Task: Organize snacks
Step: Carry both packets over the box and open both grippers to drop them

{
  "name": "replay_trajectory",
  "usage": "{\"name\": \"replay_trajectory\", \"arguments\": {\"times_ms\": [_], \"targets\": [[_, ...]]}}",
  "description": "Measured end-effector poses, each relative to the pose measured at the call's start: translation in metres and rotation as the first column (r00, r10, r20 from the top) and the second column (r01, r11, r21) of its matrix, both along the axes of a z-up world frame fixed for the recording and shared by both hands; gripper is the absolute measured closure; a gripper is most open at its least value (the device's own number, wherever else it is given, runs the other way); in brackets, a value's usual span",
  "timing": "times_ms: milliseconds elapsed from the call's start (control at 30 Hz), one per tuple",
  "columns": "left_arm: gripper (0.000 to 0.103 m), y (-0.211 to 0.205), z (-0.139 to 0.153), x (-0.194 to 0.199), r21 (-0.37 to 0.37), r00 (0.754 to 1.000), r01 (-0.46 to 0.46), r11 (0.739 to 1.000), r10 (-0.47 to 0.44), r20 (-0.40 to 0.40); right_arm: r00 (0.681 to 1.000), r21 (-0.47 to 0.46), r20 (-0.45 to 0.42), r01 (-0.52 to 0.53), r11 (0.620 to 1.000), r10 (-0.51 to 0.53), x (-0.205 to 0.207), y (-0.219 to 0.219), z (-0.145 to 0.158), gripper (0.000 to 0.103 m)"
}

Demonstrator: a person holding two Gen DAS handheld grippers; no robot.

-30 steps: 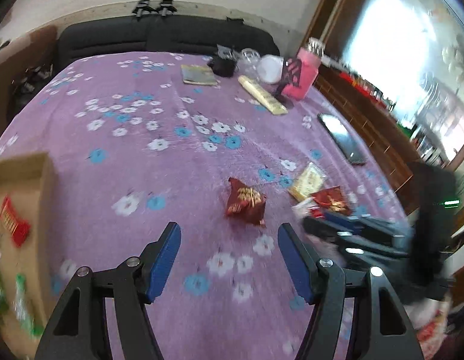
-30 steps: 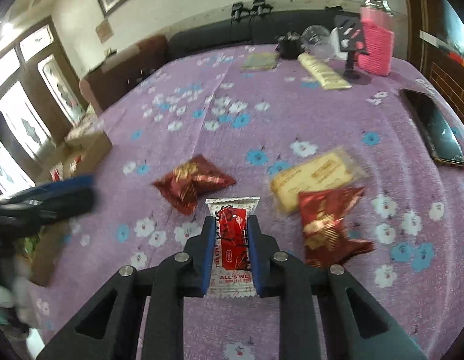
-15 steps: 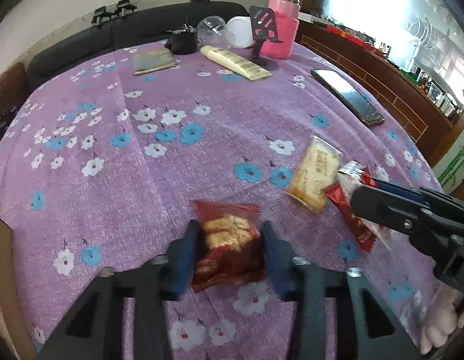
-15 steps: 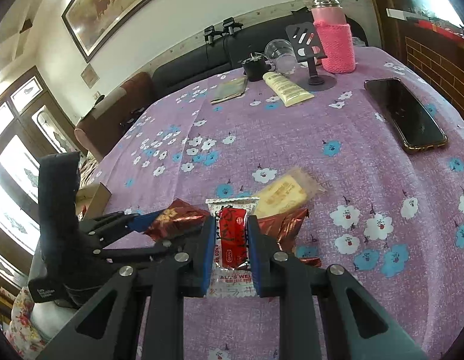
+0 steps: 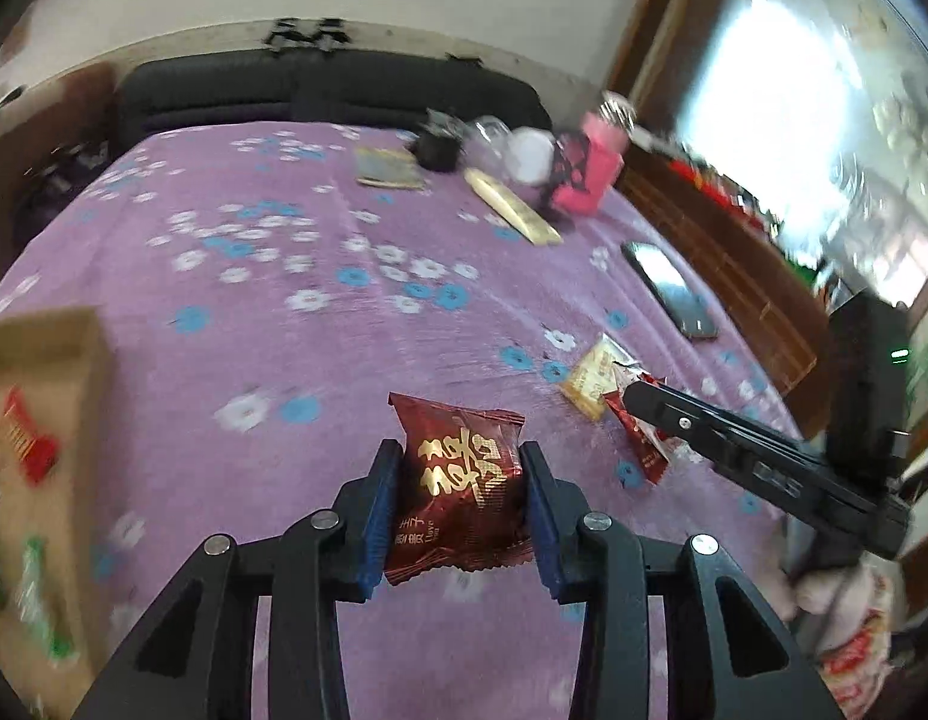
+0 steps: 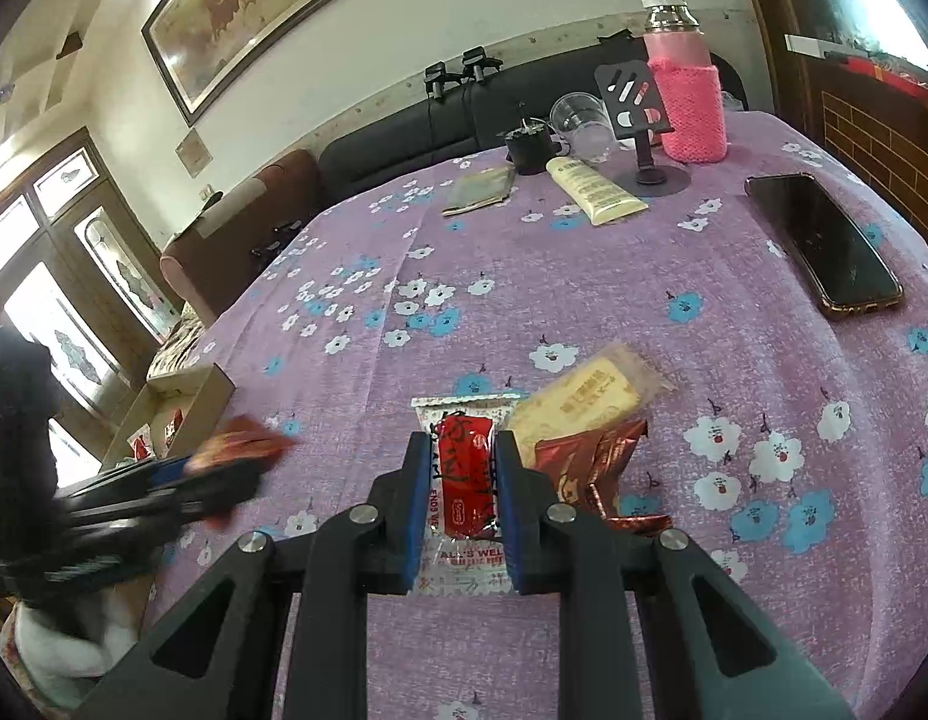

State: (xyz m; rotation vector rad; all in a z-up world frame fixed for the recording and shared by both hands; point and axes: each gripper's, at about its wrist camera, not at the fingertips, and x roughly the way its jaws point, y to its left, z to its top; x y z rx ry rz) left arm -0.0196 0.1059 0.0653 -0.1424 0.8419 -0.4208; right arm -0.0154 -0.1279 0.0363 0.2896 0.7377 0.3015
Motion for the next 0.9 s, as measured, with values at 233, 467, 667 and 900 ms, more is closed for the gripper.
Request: {"name": "replay_trajectory", "arguments": {"times_ms": [233,467,667,900], "targets": [[0.062,0.098,0.016,-0.054,-0.079,0.978,-0.201,0.976,0.205,0.045,1.0,-0.014,0.027,-0.01,1.0,0.011,-0.006,0.01,0.002,0.083],[0.062,0.192,0.017,-0.091,-0.073,0.905,-0.418,0.906,0.422,0.056,0.995,0.01,0.009,-0.097,0.995,0.097,-0.019,0.053,0.015,0.083],[0.062,0.23,0.003,-0.1,-0.078,0.874,-0.48,0.874,0.484,0.038,0.967,-0.044,0.016,-0.252,0.967,0.253,-0.031,0.136,0.034,0.083],[0.061,0.256,-0.013,-0.095,-0.12,0.87,-0.49,0.863,0.494,0.0,0.921,-0.091,-0.018,-0.388,0.917,0.389,-0.039,0.229,0.035,0.083]]}}
